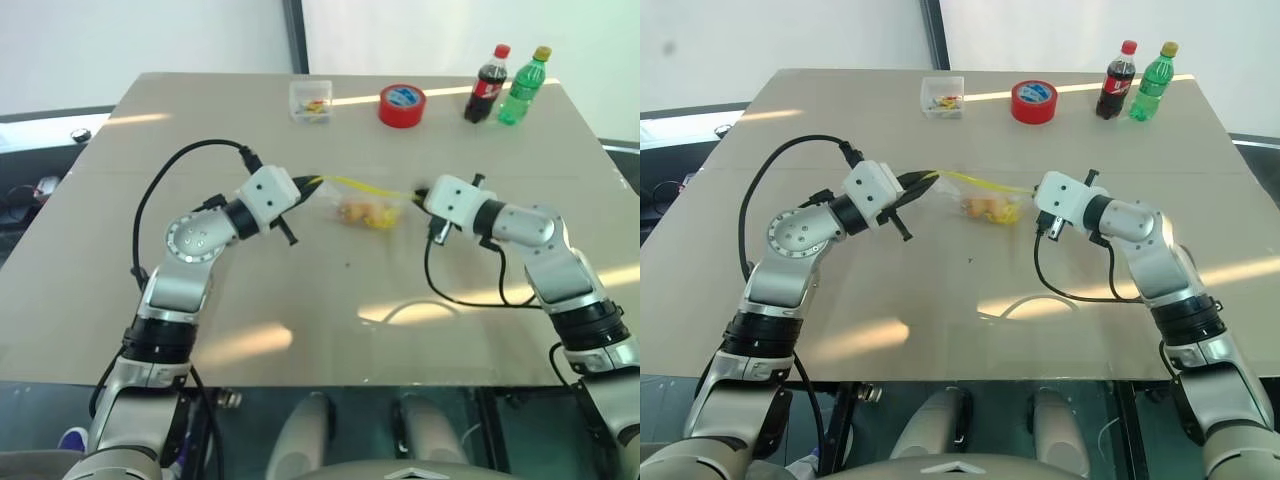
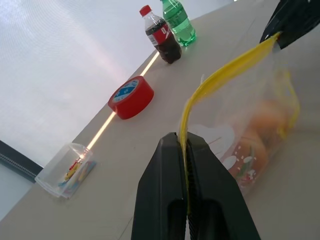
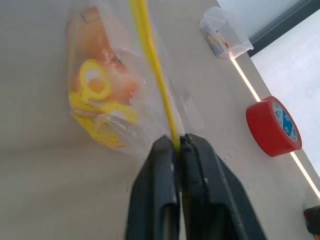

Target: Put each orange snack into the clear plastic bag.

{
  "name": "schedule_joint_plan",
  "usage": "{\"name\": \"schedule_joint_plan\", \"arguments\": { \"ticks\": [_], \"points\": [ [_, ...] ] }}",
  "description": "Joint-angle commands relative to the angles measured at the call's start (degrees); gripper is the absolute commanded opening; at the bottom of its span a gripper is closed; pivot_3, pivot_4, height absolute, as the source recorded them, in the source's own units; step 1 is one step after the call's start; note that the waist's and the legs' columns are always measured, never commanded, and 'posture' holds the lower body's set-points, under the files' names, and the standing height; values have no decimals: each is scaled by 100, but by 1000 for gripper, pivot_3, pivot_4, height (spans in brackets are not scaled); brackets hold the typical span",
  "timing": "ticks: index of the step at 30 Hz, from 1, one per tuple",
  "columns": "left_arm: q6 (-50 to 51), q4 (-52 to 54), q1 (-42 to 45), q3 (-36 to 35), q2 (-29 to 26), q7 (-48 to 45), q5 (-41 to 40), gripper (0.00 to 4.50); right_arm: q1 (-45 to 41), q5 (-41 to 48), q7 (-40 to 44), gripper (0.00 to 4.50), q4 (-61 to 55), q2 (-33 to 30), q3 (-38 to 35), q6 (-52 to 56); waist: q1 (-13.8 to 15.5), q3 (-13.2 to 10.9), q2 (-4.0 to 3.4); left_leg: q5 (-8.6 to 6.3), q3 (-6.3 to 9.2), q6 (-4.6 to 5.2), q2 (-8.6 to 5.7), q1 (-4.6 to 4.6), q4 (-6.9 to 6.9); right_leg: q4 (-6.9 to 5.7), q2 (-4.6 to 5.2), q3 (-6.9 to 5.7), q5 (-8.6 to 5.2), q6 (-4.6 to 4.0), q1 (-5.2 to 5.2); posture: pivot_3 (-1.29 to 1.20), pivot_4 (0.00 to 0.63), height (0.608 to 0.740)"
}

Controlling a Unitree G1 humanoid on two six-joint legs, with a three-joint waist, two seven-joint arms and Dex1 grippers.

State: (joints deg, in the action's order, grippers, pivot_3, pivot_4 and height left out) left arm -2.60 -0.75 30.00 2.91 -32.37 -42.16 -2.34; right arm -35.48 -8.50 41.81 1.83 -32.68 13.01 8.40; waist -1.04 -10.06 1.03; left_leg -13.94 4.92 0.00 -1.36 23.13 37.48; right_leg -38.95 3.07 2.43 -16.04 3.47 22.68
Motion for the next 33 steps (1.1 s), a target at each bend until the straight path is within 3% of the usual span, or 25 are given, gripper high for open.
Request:
{"name": "schedule_joint_plan", "arguments": {
  "ticks": [1,8,15,20,26,30,31,33],
  "points": [
    [-23,216,-7,-117,-47,51,-55,0,-112,-23,-12,57,-87,-77,-128,-136,0,0,0,0,0,0,0,0,0,0,0,0,0,0,0,0,150,740],
    [124,-490,650,-172,125,345,45,0,-733,-431,-600,57,379,-384,-436,-321,4,-1,-1,0,0,0,-5,1,1,-4,0,-1,1,0,2,0,150,740],
    [-775,-1931,1706,-110,153,726,414,0,-1283,-753,-1243,57,819,-734,-626,-582,2,0,0,14,0,-24,-10,11,0,7,0,-5,1,0,7,0,150,740],
    [-1129,-1702,1168,99,100,249,214,0,-250,-540,-848,57,-406,-881,-705,-85,-27,3,1,15,-5,-25,-8,91,15,-4,5,3,1,0,88,0,150,740],
    [-884,-500,-429,355,-28,-397,-101,0,1524,-793,-656,57,-1960,-985,-437,215,-101,4,0,14,-9,-23,-1,92,3,-1,8,10,1,0,91,0,150,740],
    [-344,129,-1045,294,-132,-696,-538,0,2287,-670,-524,57,-2585,-871,-450,427,-107,4,0,0,-10,1,0,66,18,-49,6,12,1,0,82,0,150,740],
    [-173,276,-1140,240,-181,-766,-698,617,2442,-579,-509,731,-2710,-842,-534,528,-106,4,0,0,-8,1,1,59,34,-71,4,12,0,0,77,0,150,740],
    [121,561,-1313,110,-322,-914,-980,1164,2757,-291,-437,1412,-2975,-815,-830,756,-104,3,-1,-1,1,2,4,53,56,-86,-2,4,-1,-1,65,0,150,740]
  ]
}}
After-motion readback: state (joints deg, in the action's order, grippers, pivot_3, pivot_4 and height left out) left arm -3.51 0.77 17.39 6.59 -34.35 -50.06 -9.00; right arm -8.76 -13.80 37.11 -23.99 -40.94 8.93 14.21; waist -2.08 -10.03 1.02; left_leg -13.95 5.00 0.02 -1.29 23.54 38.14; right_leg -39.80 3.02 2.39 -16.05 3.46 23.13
